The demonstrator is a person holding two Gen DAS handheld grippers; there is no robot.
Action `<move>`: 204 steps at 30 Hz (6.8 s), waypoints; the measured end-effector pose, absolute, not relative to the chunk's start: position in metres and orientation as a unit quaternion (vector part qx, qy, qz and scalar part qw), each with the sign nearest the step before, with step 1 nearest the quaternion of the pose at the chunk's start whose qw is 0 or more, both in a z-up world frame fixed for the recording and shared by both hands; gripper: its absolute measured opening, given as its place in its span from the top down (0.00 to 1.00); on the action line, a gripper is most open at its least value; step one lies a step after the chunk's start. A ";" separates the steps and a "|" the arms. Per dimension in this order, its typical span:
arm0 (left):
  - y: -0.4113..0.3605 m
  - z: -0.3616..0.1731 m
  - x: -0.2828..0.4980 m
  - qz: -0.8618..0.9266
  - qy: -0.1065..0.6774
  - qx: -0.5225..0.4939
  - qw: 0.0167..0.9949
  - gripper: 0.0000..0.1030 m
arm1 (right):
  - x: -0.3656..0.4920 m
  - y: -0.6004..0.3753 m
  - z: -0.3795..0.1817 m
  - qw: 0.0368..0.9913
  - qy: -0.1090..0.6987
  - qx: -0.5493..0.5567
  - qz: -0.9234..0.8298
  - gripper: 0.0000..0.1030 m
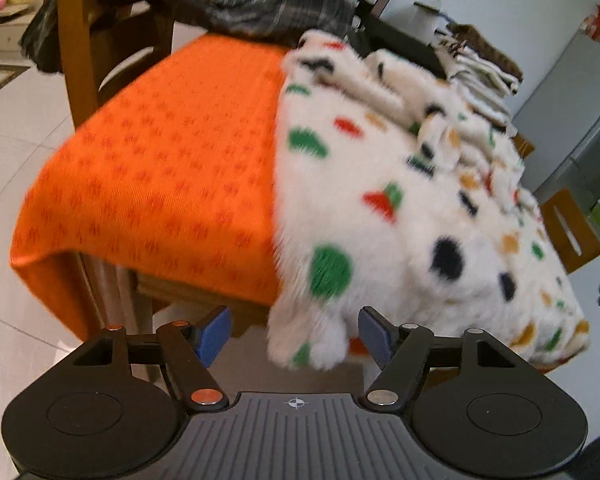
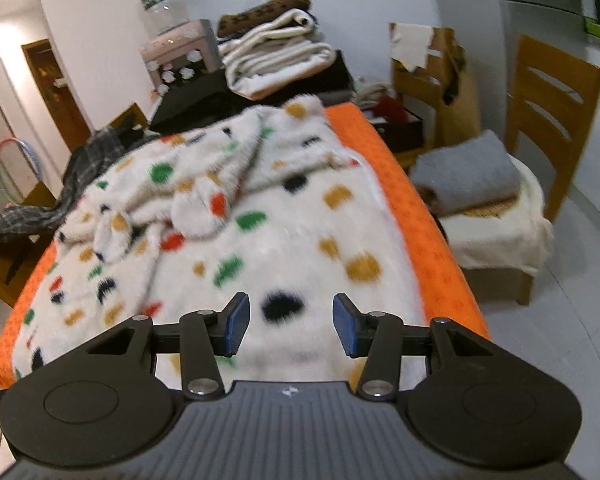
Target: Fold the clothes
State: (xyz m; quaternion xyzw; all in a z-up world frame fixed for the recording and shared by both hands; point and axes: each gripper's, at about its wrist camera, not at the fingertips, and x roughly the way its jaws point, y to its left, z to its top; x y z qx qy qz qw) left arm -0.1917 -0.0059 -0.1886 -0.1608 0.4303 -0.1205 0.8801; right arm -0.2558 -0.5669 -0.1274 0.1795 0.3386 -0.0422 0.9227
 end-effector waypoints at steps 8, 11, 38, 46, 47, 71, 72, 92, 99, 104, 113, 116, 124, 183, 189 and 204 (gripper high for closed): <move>-0.016 -0.200 -0.175 -0.139 0.434 -0.175 0.873 0.30 | -0.289 -0.582 -0.165 0.905 0.362 0.209 -0.079 0.40; -0.022 -0.201 -0.169 -0.146 0.439 -0.169 0.870 0.30 | -0.290 -0.593 -0.182 0.897 0.369 0.225 -0.096 0.36; -0.017 -0.167 -0.173 -0.163 0.424 -0.274 0.848 0.86 | -0.288 -0.625 -0.191 0.834 0.315 0.449 -0.057 0.85; -0.020 -0.094 -0.161 -0.195 0.359 -0.303 0.861 0.87 | -0.272 -0.627 -0.125 0.832 0.272 0.483 -0.037 0.86; -0.022 -0.086 -0.158 -0.196 0.351 -0.306 0.863 0.87 | -0.268 -0.628 -0.118 0.832 0.267 0.485 -0.035 0.86; -0.092 -0.018 0.155 -0.032 0.273 -0.355 0.894 0.88 | 0.097 -0.734 -0.069 0.795 0.256 0.549 -0.019 0.86; -0.095 -0.024 0.167 -0.020 0.284 -0.351 0.892 0.88 | 0.116 -0.736 -0.082 0.787 0.272 0.554 -0.032 0.86; -0.089 -0.019 0.177 -0.086 0.262 -0.383 0.881 0.19 | 0.160 -0.735 -0.070 0.857 0.269 0.439 0.008 0.44; -0.155 -0.011 0.140 -0.166 0.304 -0.193 0.918 0.18 | 0.130 -0.672 -0.035 0.910 0.319 0.254 0.069 0.41; -0.203 -0.040 0.117 -0.205 0.333 -0.107 0.914 0.18 | 0.109 -0.608 -0.041 0.921 0.347 0.145 0.105 0.38; -0.238 -0.090 0.126 -0.195 0.364 -0.055 0.909 0.18 | 0.110 -0.524 -0.089 0.910 0.387 0.026 0.150 0.34; -0.245 -0.093 0.139 -0.191 0.352 -0.028 0.916 0.18 | 0.119 -0.511 -0.097 0.913 0.380 -0.003 0.148 0.34; -0.258 -0.088 0.198 -0.177 0.319 -0.001 0.931 0.18 | 0.185 -0.505 -0.098 0.921 0.364 -0.010 0.141 0.34; -0.281 -0.105 0.171 -0.226 0.344 -0.082 0.908 0.85 | 0.168 -0.455 -0.101 0.918 0.351 -0.001 0.183 0.78; -0.284 -0.097 0.134 -0.256 0.345 -0.053 0.902 0.85 | 0.122 -0.446 -0.093 0.907 0.359 -0.035 0.217 0.78; -0.282 -0.126 0.134 -0.242 0.388 -0.049 0.888 0.84 | 0.104 -0.425 -0.112 0.894 0.375 -0.094 0.226 0.80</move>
